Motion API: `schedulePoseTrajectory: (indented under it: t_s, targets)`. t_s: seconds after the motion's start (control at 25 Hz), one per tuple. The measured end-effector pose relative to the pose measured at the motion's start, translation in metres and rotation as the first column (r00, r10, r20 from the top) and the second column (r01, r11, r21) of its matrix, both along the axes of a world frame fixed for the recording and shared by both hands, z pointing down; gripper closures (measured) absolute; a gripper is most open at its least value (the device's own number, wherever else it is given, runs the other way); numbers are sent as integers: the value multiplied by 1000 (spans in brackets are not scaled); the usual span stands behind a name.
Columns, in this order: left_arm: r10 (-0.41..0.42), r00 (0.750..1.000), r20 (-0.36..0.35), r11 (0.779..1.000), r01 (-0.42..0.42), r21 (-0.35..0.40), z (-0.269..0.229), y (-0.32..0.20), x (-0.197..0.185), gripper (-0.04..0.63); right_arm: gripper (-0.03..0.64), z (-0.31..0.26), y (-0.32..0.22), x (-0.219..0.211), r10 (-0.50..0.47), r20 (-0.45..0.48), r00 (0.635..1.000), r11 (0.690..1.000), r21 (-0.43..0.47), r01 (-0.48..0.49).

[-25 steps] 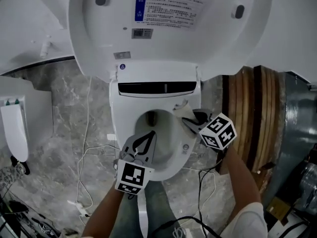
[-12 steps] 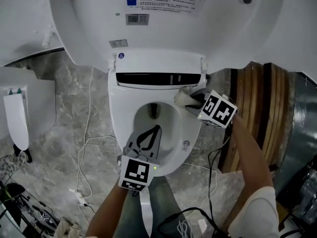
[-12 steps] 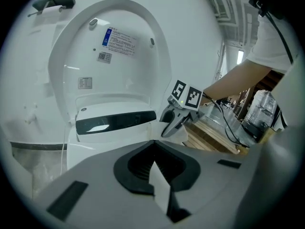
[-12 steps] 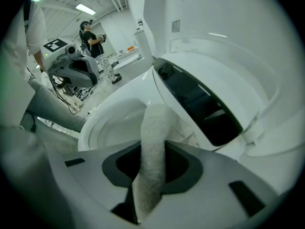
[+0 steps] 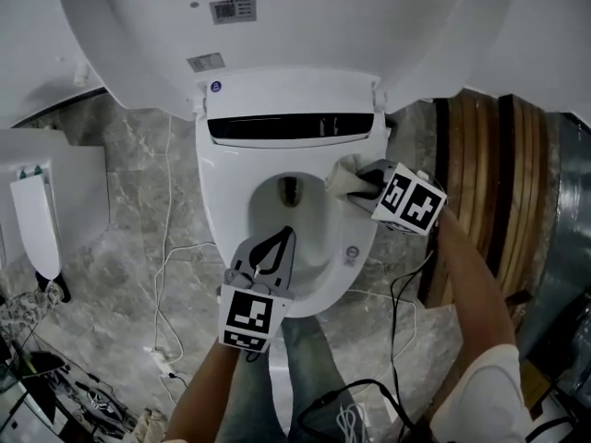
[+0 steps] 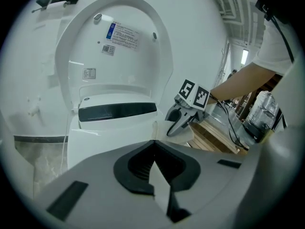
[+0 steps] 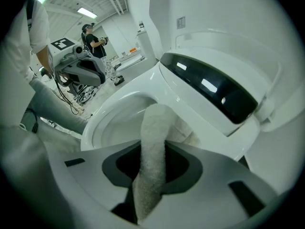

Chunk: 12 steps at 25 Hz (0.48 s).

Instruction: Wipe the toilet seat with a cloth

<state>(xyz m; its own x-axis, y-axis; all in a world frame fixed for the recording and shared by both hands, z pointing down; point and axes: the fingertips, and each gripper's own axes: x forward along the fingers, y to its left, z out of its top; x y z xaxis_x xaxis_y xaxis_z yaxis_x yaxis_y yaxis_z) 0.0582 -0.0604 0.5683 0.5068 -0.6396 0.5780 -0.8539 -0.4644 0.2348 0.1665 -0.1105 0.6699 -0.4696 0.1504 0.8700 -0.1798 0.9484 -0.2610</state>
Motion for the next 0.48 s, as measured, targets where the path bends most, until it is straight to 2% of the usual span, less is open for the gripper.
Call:
schedulePoseTrajectory:
  t_s: [0.48]
  targets:
    - [25, 999, 21, 1000, -24, -6, 4, 24, -9, 584, 517, 4, 57, 5, 31, 11, 999, 999, -35, -30]
